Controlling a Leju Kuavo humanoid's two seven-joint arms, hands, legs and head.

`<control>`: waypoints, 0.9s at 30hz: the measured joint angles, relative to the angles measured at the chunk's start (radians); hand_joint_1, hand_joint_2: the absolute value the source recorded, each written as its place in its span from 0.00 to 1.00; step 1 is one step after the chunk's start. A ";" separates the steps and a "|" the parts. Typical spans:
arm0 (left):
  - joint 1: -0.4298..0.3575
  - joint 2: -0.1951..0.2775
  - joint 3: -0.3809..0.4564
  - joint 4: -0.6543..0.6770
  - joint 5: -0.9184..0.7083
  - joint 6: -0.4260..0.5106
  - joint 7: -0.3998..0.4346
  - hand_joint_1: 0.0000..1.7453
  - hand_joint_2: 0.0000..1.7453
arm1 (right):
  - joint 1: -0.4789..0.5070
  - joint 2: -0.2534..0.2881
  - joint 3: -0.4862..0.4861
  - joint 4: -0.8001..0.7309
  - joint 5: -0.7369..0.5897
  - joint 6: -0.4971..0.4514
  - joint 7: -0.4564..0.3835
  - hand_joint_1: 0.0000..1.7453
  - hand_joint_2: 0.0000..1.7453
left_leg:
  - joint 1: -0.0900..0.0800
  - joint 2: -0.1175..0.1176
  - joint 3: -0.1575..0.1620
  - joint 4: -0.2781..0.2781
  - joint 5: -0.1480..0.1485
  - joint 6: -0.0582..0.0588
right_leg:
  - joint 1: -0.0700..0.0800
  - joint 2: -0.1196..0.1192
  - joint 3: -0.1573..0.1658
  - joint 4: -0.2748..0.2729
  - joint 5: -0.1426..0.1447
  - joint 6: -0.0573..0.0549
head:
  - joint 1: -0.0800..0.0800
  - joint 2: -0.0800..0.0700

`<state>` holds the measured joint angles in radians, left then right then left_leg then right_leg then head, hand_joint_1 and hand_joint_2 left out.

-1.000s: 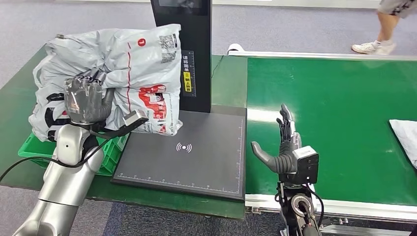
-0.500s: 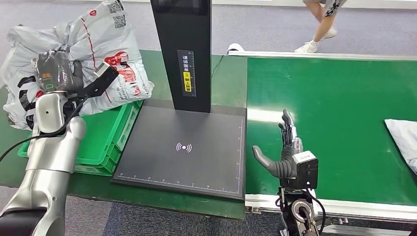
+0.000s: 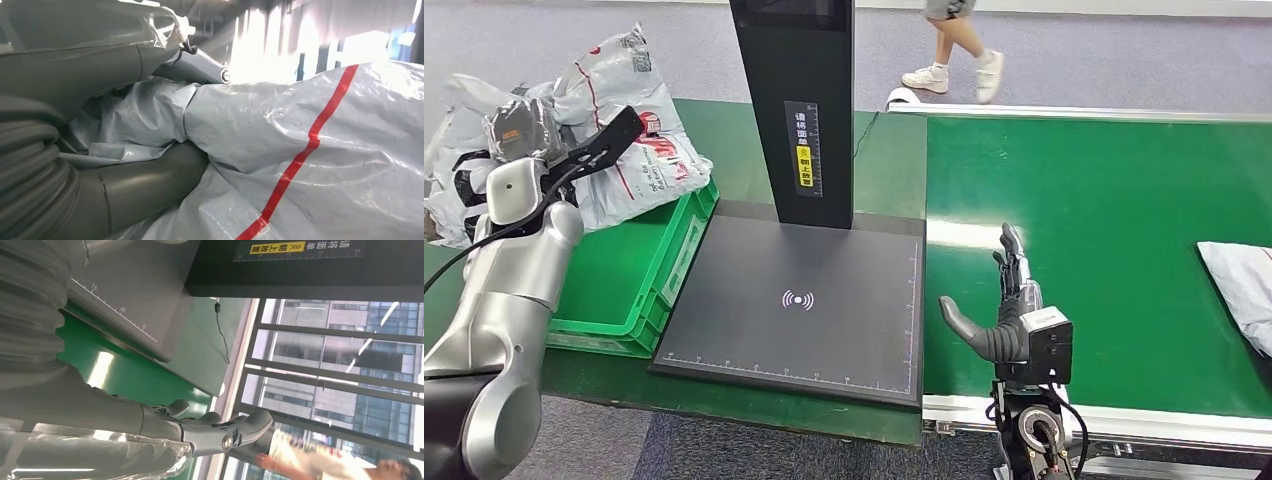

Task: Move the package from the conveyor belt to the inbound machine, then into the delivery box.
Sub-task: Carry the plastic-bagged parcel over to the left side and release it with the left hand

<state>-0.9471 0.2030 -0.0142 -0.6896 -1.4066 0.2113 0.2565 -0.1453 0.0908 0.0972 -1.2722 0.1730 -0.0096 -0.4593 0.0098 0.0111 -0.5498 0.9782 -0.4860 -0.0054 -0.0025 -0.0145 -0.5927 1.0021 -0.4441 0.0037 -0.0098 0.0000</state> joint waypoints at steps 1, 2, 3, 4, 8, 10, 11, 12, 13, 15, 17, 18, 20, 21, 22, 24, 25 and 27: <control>-0.008 0.002 0.003 0.017 0.003 -0.016 0.003 1.00 1.00 | 0.000 0.000 0.000 0.000 0.002 0.000 0.000 0.00 1.00 | 0.000 0.000 0.000 0.000 0.000 0.000 | 0.000 0.000 0.000 0.000 0.000 0.000 | 0.000 0.000; -0.016 0.003 0.005 0.034 0.006 -0.031 0.004 1.00 1.00 | 0.000 0.000 0.000 0.000 0.003 0.001 0.000 0.00 1.00 | 0.000 0.000 0.000 0.000 0.000 0.000 | 0.000 0.000 0.000 0.000 0.000 0.000 | 0.000 0.000; -0.023 0.004 0.006 0.049 0.008 -0.044 0.006 1.00 1.00 | 0.000 0.000 -0.001 0.000 0.004 0.001 0.000 0.00 1.00 | 0.000 0.000 0.000 0.000 0.000 0.000 | 0.000 0.000 0.000 0.000 0.000 0.000 | 0.000 0.000; -0.029 0.005 0.008 0.063 0.010 -0.059 0.007 1.00 1.00 | 0.000 0.000 -0.001 0.000 0.005 0.002 0.000 0.00 1.00 | 0.000 0.000 0.000 0.000 0.000 0.000 | 0.000 0.000 0.000 0.000 0.000 0.000 | 0.000 0.000; -0.046 0.007 0.009 0.112 0.012 -0.127 0.013 1.00 1.00 | 0.000 0.000 -0.002 0.000 0.008 0.008 0.002 0.00 1.00 | 0.000 0.000 0.000 0.000 0.000 0.000 | 0.000 0.000 0.000 0.000 0.000 0.000 | 0.000 0.000; -0.049 0.007 0.009 0.133 0.012 -0.161 0.016 1.00 1.00 | 0.001 0.000 -0.004 0.000 0.010 0.010 0.004 0.00 1.00 | 0.000 0.000 0.000 0.000 0.000 0.000 | 0.000 0.000 0.000 0.000 0.000 0.000 | 0.000 0.000; -0.050 0.006 0.009 0.142 0.012 -0.178 0.016 1.00 1.00 | 0.001 0.000 -0.004 0.000 0.012 0.011 0.005 0.00 1.00 | 0.000 0.000 0.000 0.000 0.000 0.000 | 0.000 0.000 0.000 0.000 0.000 0.000 | 0.000 0.000; -0.050 0.006 0.009 0.150 0.013 -0.195 0.017 1.00 1.00 | 0.002 0.000 -0.005 0.000 0.013 0.012 0.007 0.00 1.00 | 0.000 0.000 0.000 0.000 0.000 0.000 | 0.000 0.000 0.000 0.000 0.000 0.000 | 0.000 0.000; -0.050 0.005 0.010 0.159 0.016 -0.214 0.017 1.00 1.00 | 0.004 0.000 -0.005 -0.001 0.014 0.014 0.008 0.00 1.00 | 0.000 0.000 0.000 0.000 0.000 0.000 | 0.000 0.000 0.000 0.000 0.000 0.000 | 0.000 0.000; -0.050 0.003 0.013 0.174 0.028 -0.251 0.017 1.00 1.00 | 0.008 0.000 -0.007 -0.003 0.018 0.016 0.011 0.00 1.00 | 0.000 0.000 0.000 0.000 0.000 0.000 | 0.000 0.000 0.000 0.000 0.000 0.000 | 0.000 0.000; -0.050 0.001 0.018 0.188 0.041 -0.279 0.017 0.99 1.00 | 0.012 0.000 -0.007 -0.006 0.021 0.017 0.013 0.00 1.00 | 0.000 0.000 0.000 0.000 0.000 0.000 | 0.000 0.000 0.000 0.000 0.000 0.000 | 0.000 0.000; -0.050 0.000 0.021 0.193 0.044 -0.287 0.017 0.74 1.00 | 0.014 0.000 -0.008 -0.007 0.022 0.018 0.013 0.00 1.00 | 0.000 0.000 0.000 0.000 0.000 0.000 | 0.000 0.000 0.000 0.000 0.000 0.000 | 0.000 0.000; -0.050 -0.002 0.025 0.203 0.047 -0.298 0.020 0.24 1.00 | 0.019 0.000 -0.008 -0.012 0.025 0.018 0.015 0.00 1.00 | 0.000 0.000 0.000 0.000 0.000 0.000 | 0.000 0.000 0.000 0.000 0.000 0.000 | 0.000 0.000; -0.050 -0.003 0.027 0.207 0.048 -0.300 0.023 0.00 1.00 | 0.021 0.000 -0.008 -0.014 0.026 0.018 0.016 0.00 1.00 | 0.000 0.000 0.000 0.000 0.000 0.000 | 0.000 0.000 0.000 0.000 0.000 0.000 | 0.000 0.000; -0.050 -0.004 0.029 0.211 0.048 -0.300 0.027 0.00 1.00 | 0.024 0.000 -0.008 -0.017 0.027 0.018 0.017 0.00 1.00 | 0.000 0.000 0.000 0.000 0.000 0.000 | 0.000 0.000 0.000 0.000 0.000 0.000 | 0.000 0.000; -0.049 -0.007 0.030 0.217 0.048 -0.300 0.033 0.00 1.00 | 0.030 0.000 -0.008 -0.022 0.028 0.018 0.019 0.00 1.00 | 0.000 0.000 0.000 0.000 0.000 0.000 | 0.000 0.000 0.000 0.000 0.000 0.000 | 0.000 0.000; -0.048 -0.008 0.030 0.219 0.048 -0.300 0.035 0.00 1.00 | 0.032 0.000 -0.008 -0.025 0.029 0.018 0.020 0.00 1.00 | 0.000 0.000 0.000 0.000 0.000 0.000 | 0.000 0.000 0.000 0.000 0.000 0.000 | 0.000 0.000; -0.046 -0.011 0.031 0.222 0.048 -0.298 0.036 0.00 1.00 | 0.038 0.000 -0.009 -0.031 0.030 0.018 0.022 0.00 1.00 | 0.000 0.000 0.000 0.000 0.000 0.000 | 0.000 0.000 0.000 0.000 0.000 0.000 | 0.000 0.000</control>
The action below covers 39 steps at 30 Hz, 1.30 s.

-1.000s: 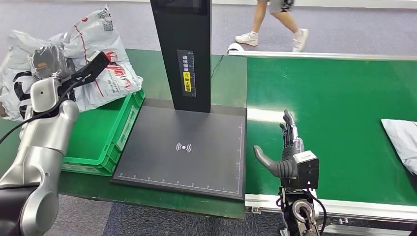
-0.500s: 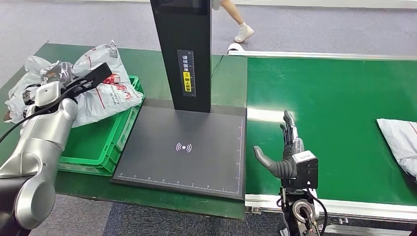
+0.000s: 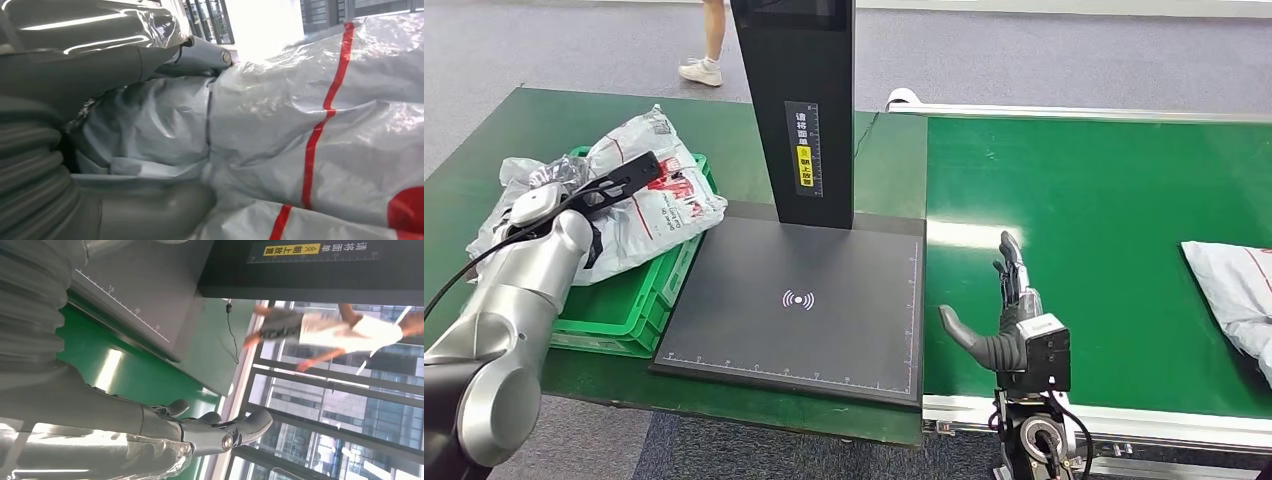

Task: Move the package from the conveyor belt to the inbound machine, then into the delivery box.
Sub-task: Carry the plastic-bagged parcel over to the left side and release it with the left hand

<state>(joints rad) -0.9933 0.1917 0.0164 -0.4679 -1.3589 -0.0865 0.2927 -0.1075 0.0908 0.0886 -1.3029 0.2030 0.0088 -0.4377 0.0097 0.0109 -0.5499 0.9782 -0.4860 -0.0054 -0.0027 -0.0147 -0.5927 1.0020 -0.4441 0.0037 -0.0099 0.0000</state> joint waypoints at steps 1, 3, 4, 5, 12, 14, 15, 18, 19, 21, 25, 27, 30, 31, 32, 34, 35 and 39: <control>0.002 -0.002 0.000 0.000 0.000 0.002 0.000 0.00 1.00 | 0.003 0.000 0.000 -0.003 0.001 0.000 0.001 0.00 1.00 | 0.000 0.000 0.000 0.000 0.000 0.000 | 0.000 0.000 0.000 0.000 0.000 0.000 | 0.000 0.000; 0.007 -0.005 0.000 0.000 0.000 0.016 0.000 0.00 1.00 | 0.008 0.000 0.000 -0.010 0.003 0.000 0.003 0.00 1.00 | 0.000 0.000 0.000 0.000 0.000 0.000 | 0.000 0.000 0.000 0.000 0.000 0.000 | 0.000 0.000; 0.010 -0.007 0.000 -0.001 0.001 0.032 -0.002 0.00 1.00 | 0.011 0.000 0.000 -0.014 0.004 0.000 0.005 0.00 1.00 | 0.000 0.000 0.000 0.000 0.000 0.000 | 0.000 0.000 0.000 0.000 0.000 0.000 | 0.000 0.000; 0.016 -0.009 0.000 -0.006 0.004 0.061 -0.007 0.00 1.00 | 0.014 0.000 0.000 -0.019 0.005 0.000 0.007 0.00 1.00 | 0.000 0.000 0.000 0.000 0.000 0.000 | 0.000 0.000 0.000 0.000 0.000 0.000 | 0.000 0.000; 0.072 -0.031 0.000 -0.100 0.032 0.340 -0.061 0.00 1.00 | 0.027 0.000 -0.002 -0.041 0.009 0.002 0.015 0.00 1.00 | 0.000 0.001 0.000 0.000 0.000 0.000 | 0.000 0.000 0.000 0.000 0.000 0.000 | 0.000 0.000; 0.088 -0.035 0.000 -0.136 0.037 0.414 -0.072 0.00 1.00 | 0.028 0.000 -0.002 -0.042 0.009 0.003 0.015 0.00 1.00 | 0.000 0.001 0.000 0.000 0.000 0.000 | 0.000 0.000 0.000 0.000 0.000 0.000 | 0.000 0.000; 0.096 -0.036 0.000 -0.155 0.040 0.446 -0.079 0.00 1.00 | 0.027 0.000 -0.002 -0.043 0.009 0.003 0.015 0.00 1.00 | 0.000 0.000 0.000 0.000 0.000 0.000 | 0.000 0.000 0.000 0.000 0.000 0.000 | 0.000 0.000; 0.131 -0.037 0.000 -0.222 0.065 0.559 -0.127 0.00 1.00 | 0.027 0.000 0.000 -0.044 0.009 0.004 0.015 0.00 1.00 | 0.000 0.001 0.000 0.000 0.000 0.000 | 0.000 0.001 0.000 0.000 0.000 0.000 | 0.000 0.000; 0.142 -0.037 0.000 -0.245 0.074 0.594 -0.146 0.00 1.00 | 0.027 0.000 0.001 -0.044 0.009 0.005 0.015 0.00 1.00 | 0.000 0.001 0.000 0.000 0.000 0.000 | 0.000 0.001 0.000 0.000 0.000 0.000 | 0.000 0.000; 0.158 -0.036 0.000 -0.282 0.087 0.631 -0.169 0.00 1.00 | 0.027 0.000 0.002 -0.043 0.009 0.005 0.015 0.00 1.00 | 0.000 0.000 0.000 0.000 0.000 0.000 | 0.000 0.000 0.000 0.000 0.000 0.000 | 0.000 0.000; 0.178 -0.036 0.000 -0.324 0.092 0.639 -0.177 0.00 1.00 | 0.026 0.002 0.003 -0.043 0.009 0.005 0.015 0.00 1.00 | 0.000 0.000 0.000 0.000 0.000 0.000 | 0.000 0.000 0.000 0.000 0.000 0.000 | 0.000 0.000; 0.183 -0.036 0.000 -0.336 0.093 0.639 -0.178 0.00 1.00 | 0.026 0.002 0.003 -0.043 0.009 0.005 0.015 0.00 1.00 | 0.000 0.000 0.000 0.000 0.000 0.000 | 0.000 0.000 0.000 0.000 0.000 0.000 | 0.000 0.000; 0.189 -0.036 0.000 -0.346 0.093 0.639 -0.178 0.00 1.00 | 0.026 0.002 0.003 -0.043 0.010 0.005 0.015 0.00 1.00 | 0.000 0.000 0.000 0.000 0.000 0.000 | 0.000 0.000 0.000 0.000 0.000 0.000 | 0.000 0.000; 0.190 -0.036 0.000 -0.349 0.093 0.639 -0.178 0.00 1.00 | 0.026 0.003 0.003 -0.043 0.010 0.005 0.015 0.00 1.00 | 0.000 0.000 0.000 0.000 0.000 0.000 | 0.000 0.000 0.000 0.000 0.000 0.000 | 0.000 0.000; 0.191 -0.036 0.000 -0.350 0.094 0.640 -0.179 0.00 1.00 | 0.026 0.003 0.003 -0.043 0.010 0.005 0.015 0.00 1.00 | 0.000 0.000 0.000 0.000 0.000 0.000 | 0.000 0.000 0.000 0.000 0.000 0.000 | 0.000 0.000; 0.193 -0.036 0.000 -0.355 0.113 0.649 -0.198 0.00 1.00 | 0.026 0.003 0.004 -0.043 0.010 0.004 0.014 0.00 1.00 | 0.000 0.000 0.000 0.000 0.000 0.000 | 0.000 0.000 0.000 0.000 0.000 0.000 | 0.000 0.000; 0.195 -0.037 0.000 -0.360 0.140 0.657 -0.227 0.00 1.00 | 0.026 0.003 0.004 -0.043 0.009 0.002 0.014 0.00 1.00 | 0.000 0.000 0.000 0.000 0.000 0.000 | 0.000 0.000 0.000 0.000 0.000 0.000 | 0.000 0.000; 0.213 -0.052 0.006 -0.412 0.542 0.507 -0.475 0.00 1.00 | 0.020 0.000 0.007 -0.041 -0.006 -0.009 0.003 0.00 1.00 | 0.000 0.000 0.000 0.000 0.000 0.000 | 0.000 0.000 0.000 0.000 0.000 0.000 | 0.000 0.000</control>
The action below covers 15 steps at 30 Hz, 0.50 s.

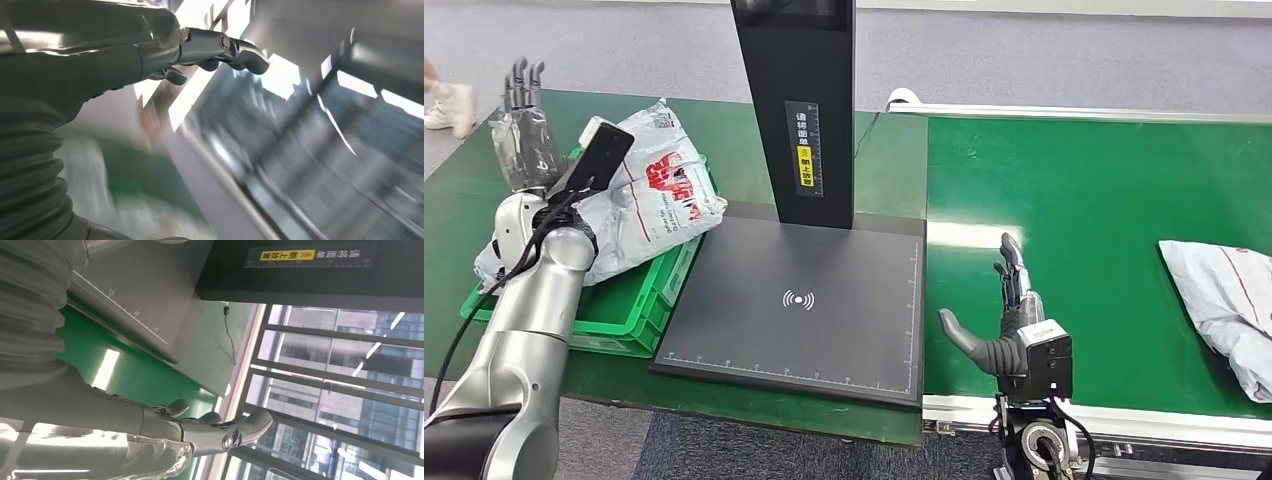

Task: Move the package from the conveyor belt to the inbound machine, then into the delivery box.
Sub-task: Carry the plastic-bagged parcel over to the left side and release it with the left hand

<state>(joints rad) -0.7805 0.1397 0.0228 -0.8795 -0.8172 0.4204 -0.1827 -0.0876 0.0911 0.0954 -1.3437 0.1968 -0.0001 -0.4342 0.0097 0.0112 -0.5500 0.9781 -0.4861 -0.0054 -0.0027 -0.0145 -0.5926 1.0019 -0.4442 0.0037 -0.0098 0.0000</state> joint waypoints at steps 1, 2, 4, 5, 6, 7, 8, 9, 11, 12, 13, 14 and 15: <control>0.008 -0.007 0.004 -0.014 0.145 -0.086 -0.050 0.00 1.00 | -0.003 -0.002 0.001 0.002 -0.005 -0.002 -0.004 0.00 1.00 | 0.000 0.000 0.000 0.000 0.000 0.000 | 0.000 0.000 0.000 0.000 0.000 0.000 | 0.000 0.000; 0.017 -0.014 0.006 -0.026 0.273 -0.165 -0.088 0.00 1.00 | -0.007 -0.004 0.003 0.005 -0.010 -0.002 -0.009 0.00 1.00 | 0.000 0.000 0.000 0.000 0.000 0.000 | 0.000 0.000 0.000 0.000 0.000 0.000 | 0.000 0.000; 0.038 -0.024 0.006 -0.041 0.436 -0.257 -0.132 0.00 1.00 | -0.016 -0.007 0.005 0.013 -0.017 -0.002 -0.017 0.00 1.00 | 0.000 0.001 0.000 0.000 0.000 0.000 | 0.000 0.001 0.000 0.000 0.000 0.000 | 0.000 0.000; 0.045 -0.027 0.004 -0.043 0.469 -0.268 -0.137 0.00 1.00 | -0.020 -0.009 0.006 0.017 -0.019 -0.002 -0.020 0.00 1.00 | 0.000 0.002 0.000 0.000 0.000 0.000 | 0.000 0.002 0.000 0.000 0.000 0.000 | 0.000 0.000; 0.050 -0.028 0.000 -0.041 0.477 -0.261 -0.133 0.00 1.00 | -0.023 -0.010 0.007 0.020 -0.020 -0.002 -0.022 0.00 1.00 | 0.000 0.001 0.000 0.000 0.000 0.000 | 0.000 0.002 0.000 0.000 0.000 0.000 | 0.000 0.000; 0.050 -0.027 -0.007 -0.034 0.452 -0.228 -0.121 0.00 1.00 | -0.026 -0.011 0.009 0.024 -0.020 -0.002 -0.023 0.00 1.00 | 0.000 0.001 0.000 0.000 0.000 0.000 | 0.000 0.001 0.000 0.000 0.000 0.000 | 0.000 0.000; 0.047 -0.023 -0.018 -0.021 0.399 -0.169 -0.100 0.00 1.00 | -0.029 -0.012 0.011 0.026 -0.021 -0.002 -0.023 0.00 1.00 | 0.000 0.001 0.000 0.000 0.000 0.000 | 0.000 0.001 0.000 0.000 0.000 0.000 | 0.000 0.000; 0.038 -0.017 -0.031 0.000 0.321 -0.093 -0.070 0.00 1.00 | -0.032 -0.013 0.014 0.029 -0.021 -0.002 -0.023 0.00 1.00 | 0.000 0.001 0.000 0.000 0.000 0.000 | 0.000 0.001 0.000 0.000 0.000 0.000 | 0.000 0.000; 0.008 0.002 -0.063 0.059 0.134 0.027 0.035 0.00 1.00 | -0.037 -0.013 0.021 0.032 -0.021 -0.002 -0.022 0.00 1.00 | 0.000 0.001 0.000 0.000 0.000 0.000 | 0.000 0.001 0.000 0.000 0.000 0.000 | 0.000 0.000; -0.012 0.013 -0.082 0.096 0.046 0.035 0.104 0.00 1.00 | -0.040 -0.014 0.023 0.035 -0.021 -0.002 -0.021 0.00 1.00 | 0.000 0.001 0.000 0.000 0.000 0.000 | 0.000 0.001 0.000 0.000 0.000 0.000 | 0.000 0.000; -0.032 0.023 -0.101 0.136 -0.032 0.006 0.174 0.00 1.00 | -0.045 -0.014 0.026 0.039 -0.022 -0.002 -0.020 0.00 1.00 | 0.000 0.001 0.000 0.000 0.000 0.000 | 0.000 0.001 0.000 0.000 0.000 0.000 | 0.000 0.000; -0.049 0.032 -0.120 0.175 -0.095 -0.046 0.235 0.00 1.00 | -0.051 -0.013 0.028 0.045 -0.022 -0.002 -0.018 0.00 1.00 | 0.000 0.001 0.000 0.000 0.000 0.000 | 0.000 0.001 0.000 0.000 0.000 0.000 | 0.000 0.000; -0.063 0.038 -0.137 0.210 -0.141 -0.100 0.279 0.00 1.00 | -0.057 -0.013 0.029 0.051 -0.022 -0.002 -0.017 0.00 1.00 | 0.000 0.001 0.000 0.000 0.001 -0.001 | 0.000 0.001 0.000 0.000 0.000 0.000 | 0.000 0.000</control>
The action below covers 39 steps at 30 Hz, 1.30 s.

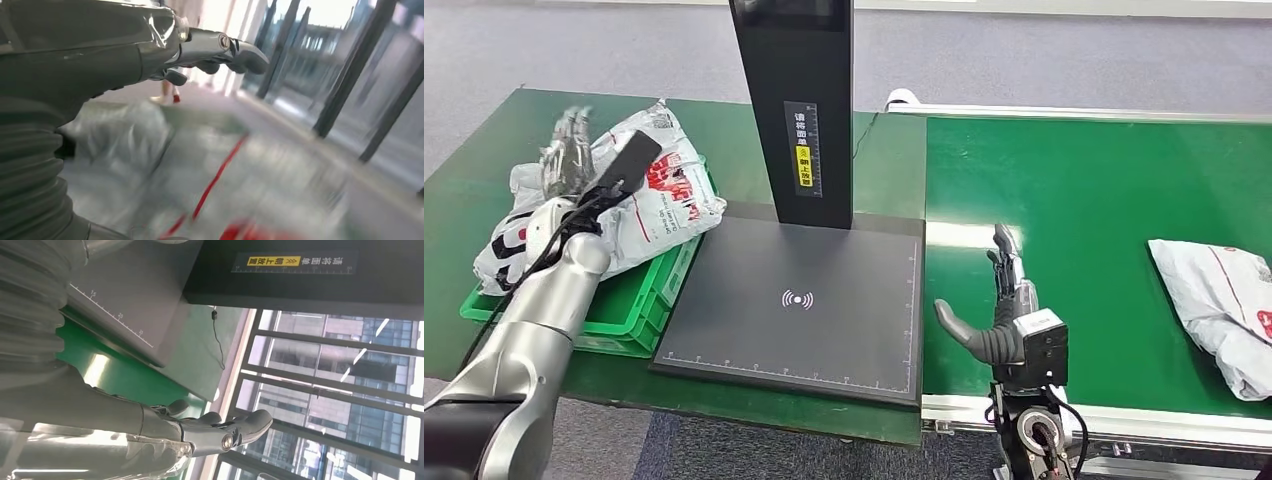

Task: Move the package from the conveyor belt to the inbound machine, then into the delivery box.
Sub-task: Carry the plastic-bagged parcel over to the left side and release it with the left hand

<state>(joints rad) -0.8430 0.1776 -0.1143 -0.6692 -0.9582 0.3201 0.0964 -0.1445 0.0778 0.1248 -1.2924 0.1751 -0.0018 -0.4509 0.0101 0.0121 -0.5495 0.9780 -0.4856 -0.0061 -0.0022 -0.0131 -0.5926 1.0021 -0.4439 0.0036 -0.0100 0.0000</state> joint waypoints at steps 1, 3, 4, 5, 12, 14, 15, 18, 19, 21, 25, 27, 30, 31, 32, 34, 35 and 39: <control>-0.009 0.003 -0.015 0.031 -0.035 -0.047 0.031 0.00 1.00 | -0.006 0.000 0.001 0.007 0.000 0.000 0.001 0.00 1.00 | 0.000 0.000 0.000 0.000 0.000 0.000 | 0.000 0.000 0.000 0.000 0.000 0.000 | 0.000 0.000; -0.020 0.005 -0.038 0.078 -0.075 -0.101 0.065 0.00 1.00 | -0.015 0.001 0.002 0.019 0.002 0.001 0.001 0.00 1.00 | 0.000 0.000 0.000 0.000 0.000 0.000 | 0.000 0.000 0.000 0.000 0.000 0.000 | 0.000 0.000; -0.025 0.005 -0.046 0.096 -0.087 -0.112 0.075 0.00 1.00 | -0.018 0.002 0.002 0.024 0.003 0.001 0.002 0.00 1.00 | 0.000 0.000 0.000 0.000 0.000 0.000 | 0.000 0.000 0.000 0.000 0.000 0.000 | 0.000 0.000; -0.030 0.006 -0.052 0.110 -0.094 -0.118 0.082 0.00 1.00 | -0.021 0.002 0.003 0.028 0.003 0.001 0.002 0.00 1.00 | 0.000 0.000 0.000 0.000 0.000 0.000 | 0.000 0.000 0.000 0.000 0.000 0.000 | 0.000 0.000; -0.057 0.008 -0.076 0.169 -0.105 -0.130 0.095 0.00 1.00 | -0.031 0.003 0.008 0.050 0.004 0.002 0.002 0.00 1.00 | 0.000 -0.001 -0.001 0.000 0.000 0.000 | 0.000 0.000 0.000 0.000 0.000 0.000 | 0.000 0.000; -0.061 0.008 -0.079 0.177 -0.121 -0.142 0.112 0.00 1.00 | -0.031 0.003 0.008 0.053 0.006 0.002 0.002 0.00 1.00 | 0.000 -0.001 0.000 0.000 0.000 0.000 | 0.000 0.000 0.000 0.000 0.000 0.000 | 0.000 0.000; -0.063 0.008 -0.080 0.181 -0.137 -0.152 0.130 0.00 1.00 | -0.031 0.004 0.008 0.055 0.008 0.003 0.002 0.00 1.00 | 0.000 -0.001 0.000 0.000 0.000 0.000 | 0.000 0.000 0.000 0.000 0.000 0.000 | 0.000 0.000; -0.068 0.008 -0.086 0.193 -0.199 -0.193 0.198 0.00 1.00 | -0.031 0.008 0.009 0.060 0.018 0.005 0.002 0.00 1.00 | 0.000 0.000 0.000 0.000 0.000 0.000 | 0.000 0.000 0.000 0.000 0.000 0.000 | 0.000 0.000; -0.068 0.008 -0.087 0.197 -0.214 -0.209 0.213 0.00 1.00 | -0.032 0.010 0.009 0.061 0.021 0.005 0.003 0.00 1.00 | 0.000 0.000 0.000 0.000 0.000 0.000 | 0.000 0.000 0.000 0.000 0.000 0.000 | 0.000 0.000; -0.069 0.007 -0.087 0.205 -0.236 -0.247 0.228 0.00 1.00 | -0.032 0.014 0.009 0.063 0.028 0.005 0.004 0.00 1.00 | 0.000 0.000 0.000 0.000 0.000 0.000 | 0.000 0.000 0.000 0.000 0.000 0.000 | 0.000 0.000; -0.071 0.004 -0.084 0.214 -0.272 -0.319 0.232 0.00 1.00 | -0.031 0.019 0.008 0.064 0.036 0.005 0.005 0.00 1.00 | 0.000 0.000 0.000 0.000 0.000 0.000 | 0.000 0.000 0.000 0.000 0.000 0.000 | 0.000 0.000; -0.071 0.000 -0.077 0.217 -0.279 -0.337 0.228 0.00 1.00 | -0.031 0.019 0.008 0.064 0.039 0.006 0.005 0.00 1.00 | 0.000 0.000 0.000 0.000 0.000 0.000 | 0.000 0.000 0.000 0.000 0.000 0.000 | 0.000 0.000; -0.071 -0.004 -0.067 0.218 -0.301 -0.363 0.216 0.00 1.00 | -0.031 0.019 0.007 0.064 0.045 0.011 0.009 0.00 1.00 | 0.000 -0.001 0.000 0.000 0.000 0.000 | -0.001 0.000 0.000 0.000 0.000 0.000 | 0.000 0.000; -0.071 -0.005 -0.065 0.218 -0.313 -0.376 0.214 0.00 1.00 | -0.031 0.019 0.007 0.064 0.048 0.012 0.011 0.00 1.00 | 0.000 -0.001 0.000 0.000 0.000 0.000 | -0.001 0.000 0.001 0.000 0.000 0.000 | 0.000 0.000; -0.072 -0.007 -0.065 0.219 -0.326 -0.389 0.212 0.00 1.00 | -0.031 0.019 0.006 0.064 0.050 0.014 0.014 0.00 1.00 | 0.000 -0.001 0.000 0.000 0.000 0.000 | -0.001 0.000 0.001 0.000 0.000 0.000 | 0.000 0.000; -0.075 -0.010 -0.065 0.222 -0.347 -0.416 0.209 0.00 1.00 | -0.033 0.019 0.005 0.065 0.052 0.016 0.018 0.00 1.00 | 0.000 -0.001 0.001 0.000 0.000 0.000 | -0.001 0.000 0.001 0.000 0.000 0.000 | 0.000 0.000; -0.077 -0.012 -0.065 0.225 -0.354 -0.426 0.207 0.00 1.00 | -0.035 0.019 0.005 0.065 0.053 0.017 0.020 0.00 1.00 | 0.000 -0.001 0.001 0.000 0.000 0.000 | -0.001 0.000 0.001 0.000 0.000 0.000 | 0.000 0.000; -0.080 -0.020 -0.063 0.230 -0.362 -0.387 0.201 0.00 1.00 | -0.035 0.019 0.003 0.064 0.051 0.017 0.025 0.00 1.00 | 0.000 -0.001 0.001 0.000 0.000 0.000 | -0.001 0.000 0.001 0.000 0.000 0.000 | 0.000 0.000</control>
<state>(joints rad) -0.9227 0.1573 -0.1773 -0.4389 -1.3204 -0.0667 0.2976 -0.1792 0.0967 0.1283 -1.2279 0.2266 0.0152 -0.4257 0.0098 0.0116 -0.5483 0.9782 -0.4853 -0.0065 -0.0027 -0.0132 -0.5916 1.0023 -0.4437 0.0035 -0.0100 0.0000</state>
